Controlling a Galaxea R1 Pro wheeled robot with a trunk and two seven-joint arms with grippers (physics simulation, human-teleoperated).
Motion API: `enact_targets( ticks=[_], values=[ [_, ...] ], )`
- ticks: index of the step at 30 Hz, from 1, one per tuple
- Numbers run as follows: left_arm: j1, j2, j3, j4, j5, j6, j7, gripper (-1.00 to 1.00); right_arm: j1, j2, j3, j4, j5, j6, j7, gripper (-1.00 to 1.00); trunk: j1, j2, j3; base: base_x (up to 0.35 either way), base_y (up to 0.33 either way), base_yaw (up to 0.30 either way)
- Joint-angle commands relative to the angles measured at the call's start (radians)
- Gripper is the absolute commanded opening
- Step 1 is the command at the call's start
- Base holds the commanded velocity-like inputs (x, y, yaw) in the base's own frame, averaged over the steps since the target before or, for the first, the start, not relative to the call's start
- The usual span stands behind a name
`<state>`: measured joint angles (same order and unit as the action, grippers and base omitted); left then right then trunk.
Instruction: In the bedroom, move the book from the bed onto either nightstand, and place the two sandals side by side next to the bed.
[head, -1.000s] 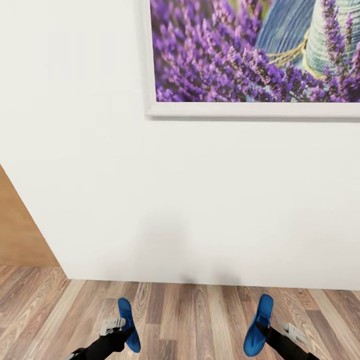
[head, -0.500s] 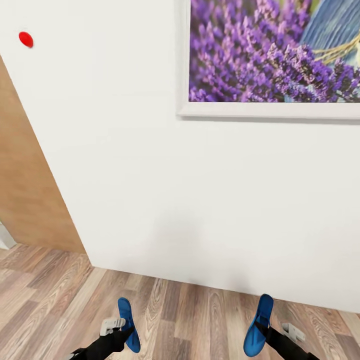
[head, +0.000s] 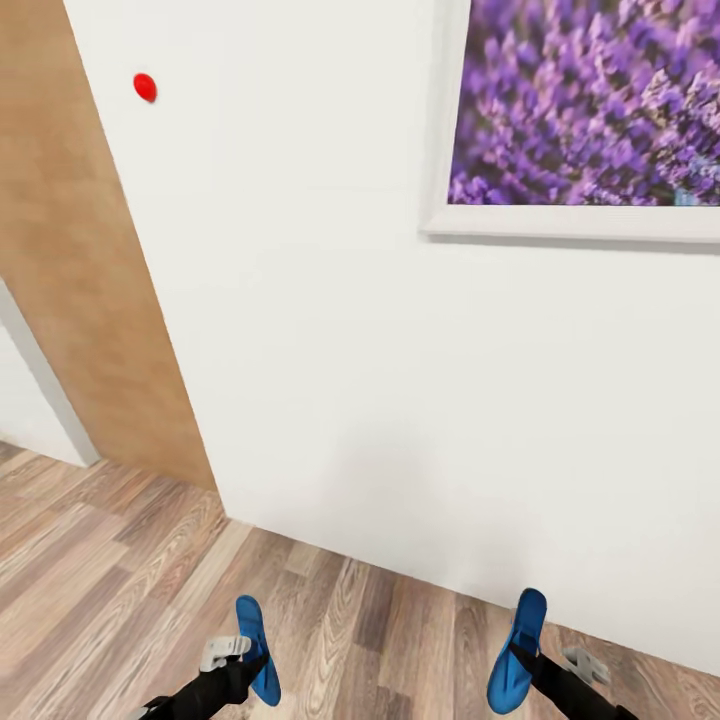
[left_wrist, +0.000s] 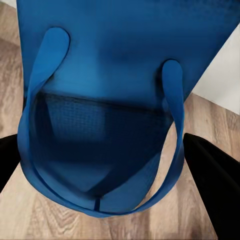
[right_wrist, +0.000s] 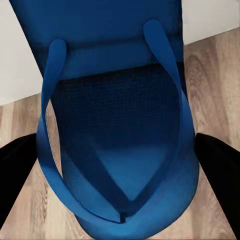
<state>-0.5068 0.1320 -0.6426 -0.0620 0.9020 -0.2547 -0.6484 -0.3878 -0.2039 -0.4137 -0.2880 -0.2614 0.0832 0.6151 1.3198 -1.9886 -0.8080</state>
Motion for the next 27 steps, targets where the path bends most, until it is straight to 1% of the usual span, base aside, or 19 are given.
enact_targets(
  ticks=[1, 6, 9, 27],
  values=[
    [-0.001, 0.0, -0.008, 0.001, 0.005, -0.006, -0.001, -1.0, 0.0, 0.0, -0.004, 0.0, -0.01, 0.009, 0.005, -1.0, 0.0, 0.0, -0.001, 0.29, 0.0, 0.292],
    [-0.001, 0.0, -0.008, 0.001, 0.005, -0.006, -0.001, -1.0, 0.0, 0.0, -0.004, 0.0, -0.01, 0.009, 0.005, -1.0, 0.0, 0.0, -0.001, 0.293, 0.0, 0.292],
    [-0.001, 0.0, -0.008, 0.001, 0.005, -0.006, -0.001, -1.0, 0.0, 0.0, -0.004, 0.0, -0.01, 0.009, 0.005, -1.0, 0.0, 0.0, -0.001, 0.173, 0.0, 0.292],
    [-0.001, 0.0, -0.008, 0.001, 0.005, -0.006, -0.002, -1.0, 0.0, 0.0, -0.004, -0.001, -0.01, 0.009, 0.005, -1.0, 0.0, 0.0, -0.001, 0.008, 0.0, 0.292]
  ],
)
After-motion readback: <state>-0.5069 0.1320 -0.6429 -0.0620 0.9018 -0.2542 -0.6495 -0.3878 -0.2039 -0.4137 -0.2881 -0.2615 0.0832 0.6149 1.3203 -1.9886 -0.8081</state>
